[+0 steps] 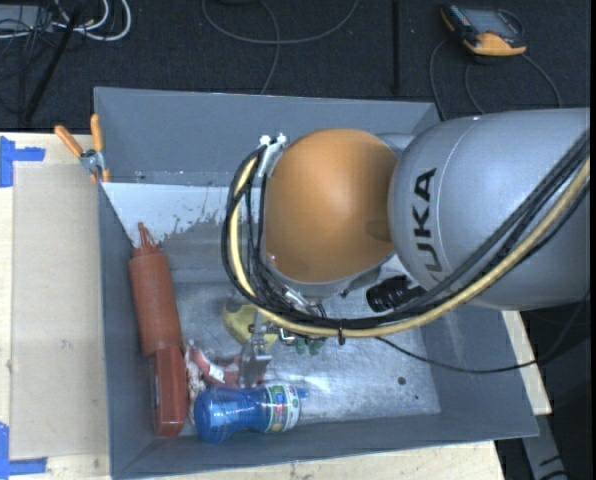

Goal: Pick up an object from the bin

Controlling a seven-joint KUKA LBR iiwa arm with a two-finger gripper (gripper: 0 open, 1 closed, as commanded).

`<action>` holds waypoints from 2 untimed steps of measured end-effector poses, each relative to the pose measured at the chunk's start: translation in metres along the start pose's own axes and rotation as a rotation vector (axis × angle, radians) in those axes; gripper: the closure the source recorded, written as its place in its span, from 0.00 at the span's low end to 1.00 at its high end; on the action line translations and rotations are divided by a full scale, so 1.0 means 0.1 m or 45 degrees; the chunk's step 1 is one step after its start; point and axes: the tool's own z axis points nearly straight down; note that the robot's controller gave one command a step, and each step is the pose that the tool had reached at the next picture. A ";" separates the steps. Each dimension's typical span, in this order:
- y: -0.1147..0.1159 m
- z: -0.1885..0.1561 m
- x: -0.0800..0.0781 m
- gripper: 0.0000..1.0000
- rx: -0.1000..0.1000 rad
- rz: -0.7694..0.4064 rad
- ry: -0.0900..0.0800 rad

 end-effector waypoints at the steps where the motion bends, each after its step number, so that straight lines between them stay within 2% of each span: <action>1: -0.01 -0.04 -0.02 0.00 -0.002 0.006 -0.010; 2: 0.07 -2.12 0.10 1.00 -0.002 0.074 -0.012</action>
Offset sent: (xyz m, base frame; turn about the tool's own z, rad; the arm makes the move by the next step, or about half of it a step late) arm -0.0103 0.0083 0.2379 0.0669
